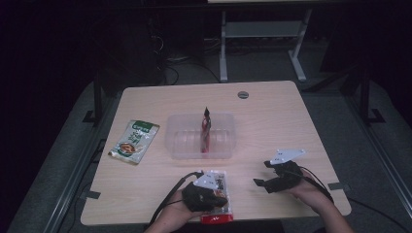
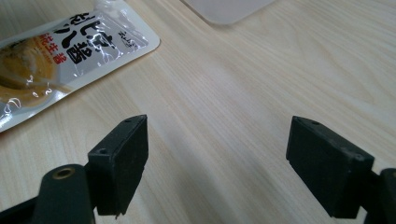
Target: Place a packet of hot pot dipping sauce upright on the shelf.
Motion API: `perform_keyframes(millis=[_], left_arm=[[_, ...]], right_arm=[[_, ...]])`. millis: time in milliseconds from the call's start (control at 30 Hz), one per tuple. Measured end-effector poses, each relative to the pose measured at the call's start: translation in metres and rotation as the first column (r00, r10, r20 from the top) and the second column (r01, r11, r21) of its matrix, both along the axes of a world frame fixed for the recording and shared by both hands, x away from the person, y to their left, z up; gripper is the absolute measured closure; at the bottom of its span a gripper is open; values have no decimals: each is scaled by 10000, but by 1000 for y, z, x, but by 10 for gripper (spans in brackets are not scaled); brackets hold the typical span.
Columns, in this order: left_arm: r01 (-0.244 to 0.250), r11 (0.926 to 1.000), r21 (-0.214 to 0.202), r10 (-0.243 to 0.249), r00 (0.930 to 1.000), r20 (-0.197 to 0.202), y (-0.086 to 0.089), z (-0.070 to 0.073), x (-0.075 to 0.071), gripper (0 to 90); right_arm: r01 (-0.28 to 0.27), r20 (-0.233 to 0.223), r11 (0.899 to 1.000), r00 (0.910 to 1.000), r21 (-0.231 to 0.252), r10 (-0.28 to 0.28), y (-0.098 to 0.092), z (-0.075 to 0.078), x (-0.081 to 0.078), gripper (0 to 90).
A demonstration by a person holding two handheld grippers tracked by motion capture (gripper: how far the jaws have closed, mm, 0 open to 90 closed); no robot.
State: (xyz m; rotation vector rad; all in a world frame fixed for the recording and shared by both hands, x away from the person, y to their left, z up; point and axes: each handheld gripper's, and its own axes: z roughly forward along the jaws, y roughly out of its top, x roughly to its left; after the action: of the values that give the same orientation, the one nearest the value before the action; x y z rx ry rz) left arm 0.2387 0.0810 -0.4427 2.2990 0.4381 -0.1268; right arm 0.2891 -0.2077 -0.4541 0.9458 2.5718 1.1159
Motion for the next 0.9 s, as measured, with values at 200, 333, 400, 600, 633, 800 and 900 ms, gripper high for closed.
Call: perform_keyframes(millis=[200, 333, 400, 600, 633, 800, 900], left_arm=[[170, 9984, 543, -162, 9998, -153, -8, -11, -5, 896], [170, 9977, 662, -159, 9997, -178, -7, -12, -5, 897], [142, 9972, 732, -128, 9997, -193, -5, -13, -6, 897], [74, 9961, 877, -50, 9996, -276, 4, -11, -5, 897], [75, 9962, 873, -51, 9996, -271, 6, -11, -5, 897], [14, 9951, 986, 22, 9993, -364, 13, -10, -4, 897], [6, 9942, 1077, 42, 9990, -442, 17, -9, -2, 897]], right_arm=[[-39, 18, 10000, 10000, 8, 39, 0, 0, -1, 201], [-61, 12, 10000, 10000, -12, 61, 0, -1, 0, 200], [-73, 4, 10000, 10000, -6, 73, 0, -1, -1, 200], [-75, -9, 10000, 10000, -2, 75, 0, -1, 0, 200], [-72, -6, 10000, 10000, -1, 72, 0, -1, 0, 200], [-70, -22, 10000, 10000, -7, 70, 0, -1, 0, 200], [-80, -30, 10000, 10000, -8, 80, 0, -1, 0, 200]])
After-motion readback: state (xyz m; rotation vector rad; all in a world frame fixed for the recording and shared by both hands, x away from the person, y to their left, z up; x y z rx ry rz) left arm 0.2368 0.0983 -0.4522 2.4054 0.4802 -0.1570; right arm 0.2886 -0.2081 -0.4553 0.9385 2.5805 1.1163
